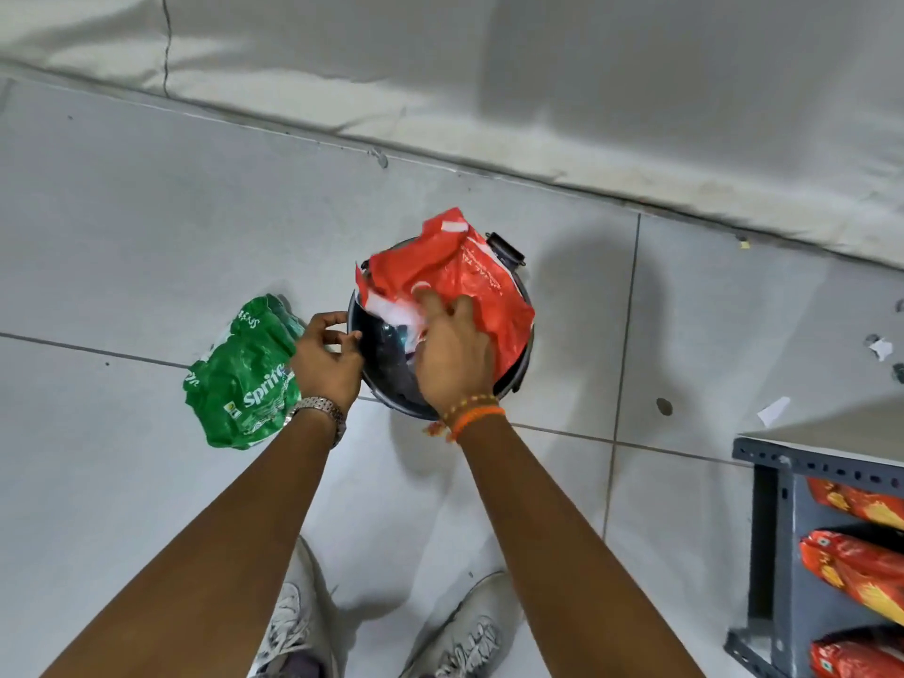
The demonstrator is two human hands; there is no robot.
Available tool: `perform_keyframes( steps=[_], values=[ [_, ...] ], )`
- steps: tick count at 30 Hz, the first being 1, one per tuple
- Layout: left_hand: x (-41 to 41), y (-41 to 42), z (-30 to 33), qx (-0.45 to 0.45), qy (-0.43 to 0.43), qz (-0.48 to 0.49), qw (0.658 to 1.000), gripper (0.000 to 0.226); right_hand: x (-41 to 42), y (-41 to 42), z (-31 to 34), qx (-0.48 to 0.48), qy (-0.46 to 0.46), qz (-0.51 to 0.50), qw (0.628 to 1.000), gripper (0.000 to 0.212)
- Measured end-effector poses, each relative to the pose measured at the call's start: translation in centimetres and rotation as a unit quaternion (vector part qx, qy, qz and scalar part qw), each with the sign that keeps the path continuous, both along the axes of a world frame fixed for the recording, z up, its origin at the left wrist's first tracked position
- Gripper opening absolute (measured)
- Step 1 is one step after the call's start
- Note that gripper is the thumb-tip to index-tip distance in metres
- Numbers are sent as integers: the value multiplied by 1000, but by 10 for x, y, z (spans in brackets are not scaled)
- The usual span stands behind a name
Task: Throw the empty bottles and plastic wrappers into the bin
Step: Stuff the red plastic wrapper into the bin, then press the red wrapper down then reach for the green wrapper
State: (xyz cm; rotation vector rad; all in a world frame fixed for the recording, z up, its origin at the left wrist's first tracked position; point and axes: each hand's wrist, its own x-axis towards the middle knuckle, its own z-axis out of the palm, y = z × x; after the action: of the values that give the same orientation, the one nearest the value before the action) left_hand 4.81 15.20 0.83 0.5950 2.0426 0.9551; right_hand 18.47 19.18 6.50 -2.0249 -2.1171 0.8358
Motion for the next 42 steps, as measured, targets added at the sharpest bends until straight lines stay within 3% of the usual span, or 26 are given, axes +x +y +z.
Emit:
perform_keyframes(
  steps=[4,9,11,13,16,18,20,22,24,29,32,34,37,40,42],
  values=[
    [-9,-2,-7,-4,-40,2,999,20,-14,18,-46,-166,-110,67,978,51],
    [-16,-14,-4,-4,-131,26,991,15,-6,45,-63,-272,-127,113,947,55],
    [-30,-31,-6,-22,-141,45,989,10,-4,42,-43,-226,-128,71,963,49],
    [-45,-57,-16,-62,-145,71,985,6,-5,25,-16,-105,-95,13,990,42],
    [-76,-100,-29,-140,-152,135,969,8,-49,-20,15,44,98,21,994,29],
    [-99,-128,-44,-191,-139,159,958,21,-93,-43,9,1,151,92,984,24],
    [-125,-156,-65,-232,-117,156,953,33,-136,-57,-21,-85,106,166,977,25],
    [-155,-186,-110,-256,-98,158,948,23,-180,-65,-68,-175,55,205,961,32],
    [-164,-185,-116,-260,-81,155,950,13,-200,-57,-105,-217,13,203,955,47],
    [-174,-147,-95,-208,-51,154,965,11,-222,-39,-163,-214,-71,98,969,116],
    [-184,-137,-112,-179,-34,181,967,14,-238,-48,-199,-195,-150,120,962,133],
    [-188,-138,-119,-172,-22,203,964,16,-244,-62,-216,-147,-196,157,957,124],
    [-189,-144,-121,-166,-13,239,957,18,-240,-79,-219,-49,-246,209,945,89],
    [-185,-149,-114,-173,15,244,954,21,-229,-82,-190,-1,-194,234,953,50],
    [-179,-150,-107,-178,30,247,952,22,-227,-78,-157,-10,-150,228,962,50]
  ],
)
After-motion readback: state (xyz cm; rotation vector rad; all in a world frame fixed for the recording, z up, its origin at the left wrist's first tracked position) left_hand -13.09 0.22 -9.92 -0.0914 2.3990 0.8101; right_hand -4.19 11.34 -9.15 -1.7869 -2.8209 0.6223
